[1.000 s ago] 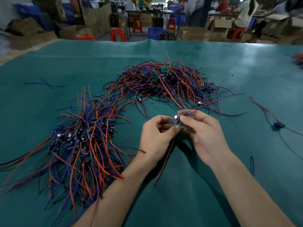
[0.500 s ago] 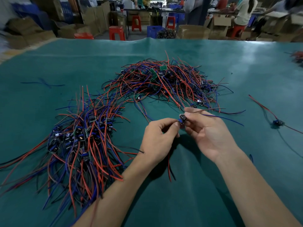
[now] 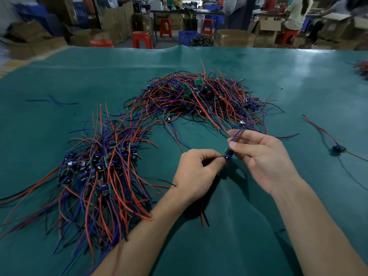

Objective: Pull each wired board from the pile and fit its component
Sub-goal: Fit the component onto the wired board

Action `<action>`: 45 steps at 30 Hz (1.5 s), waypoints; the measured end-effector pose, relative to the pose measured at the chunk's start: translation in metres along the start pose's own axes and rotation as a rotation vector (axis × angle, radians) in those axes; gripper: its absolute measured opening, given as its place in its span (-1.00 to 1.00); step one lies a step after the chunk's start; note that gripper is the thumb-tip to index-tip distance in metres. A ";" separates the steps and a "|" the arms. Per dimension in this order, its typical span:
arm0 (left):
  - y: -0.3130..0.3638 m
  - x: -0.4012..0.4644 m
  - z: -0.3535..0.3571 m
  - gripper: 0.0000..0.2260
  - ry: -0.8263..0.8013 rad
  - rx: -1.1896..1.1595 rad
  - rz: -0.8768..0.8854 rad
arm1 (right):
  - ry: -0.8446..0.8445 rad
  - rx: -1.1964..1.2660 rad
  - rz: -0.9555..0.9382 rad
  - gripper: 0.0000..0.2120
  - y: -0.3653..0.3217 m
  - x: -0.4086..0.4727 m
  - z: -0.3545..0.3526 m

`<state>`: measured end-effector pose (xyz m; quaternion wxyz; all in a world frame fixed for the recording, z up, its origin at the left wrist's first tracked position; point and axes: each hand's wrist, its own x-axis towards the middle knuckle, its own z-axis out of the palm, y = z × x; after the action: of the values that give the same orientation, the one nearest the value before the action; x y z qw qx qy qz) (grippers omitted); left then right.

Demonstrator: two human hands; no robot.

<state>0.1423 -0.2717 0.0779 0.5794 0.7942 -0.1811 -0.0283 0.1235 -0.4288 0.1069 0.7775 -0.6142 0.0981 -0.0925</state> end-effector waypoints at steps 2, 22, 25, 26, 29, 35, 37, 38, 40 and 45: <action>-0.001 0.001 -0.001 -0.86 -0.016 -0.017 -0.011 | 0.030 -0.077 -0.047 -0.80 0.003 0.001 -0.001; -0.005 0.002 0.001 -0.84 0.049 -0.071 0.021 | -0.135 -0.095 0.136 -0.73 0.003 0.000 0.000; -0.004 0.002 0.001 -0.81 0.021 -0.074 0.024 | -0.176 -0.044 0.088 -0.82 0.002 -0.006 0.005; -0.004 0.001 0.001 -0.80 0.003 -0.079 0.019 | -0.144 -0.025 0.077 -0.85 0.003 -0.004 0.003; -0.005 0.002 0.001 -0.81 -0.065 -0.075 0.008 | -0.035 -0.108 0.006 -0.93 0.004 0.000 -0.003; -0.004 0.002 0.001 -0.83 -0.153 -0.051 -0.026 | 0.329 -0.253 -0.318 -0.84 0.000 0.012 -0.024; -0.004 0.001 0.002 -0.83 -0.175 -0.030 -0.016 | 0.463 -0.254 -0.369 -0.84 -0.002 0.018 -0.036; -0.004 0.000 0.002 -0.83 -0.179 -0.025 -0.011 | 0.526 -0.274 -0.390 -0.85 -0.001 0.020 -0.041; -0.004 -0.001 0.002 -0.82 -0.163 -0.027 -0.002 | 0.670 -0.278 -0.425 -0.88 0.000 0.023 -0.049; -0.008 0.003 0.000 -0.79 0.163 -0.082 -0.011 | 0.907 -0.228 -0.361 -0.80 -0.001 0.026 -0.061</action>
<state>0.1475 -0.2704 0.0707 0.6239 0.7706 -0.1275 0.0259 0.1327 -0.4929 0.0933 0.5560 -0.6003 0.3279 -0.4722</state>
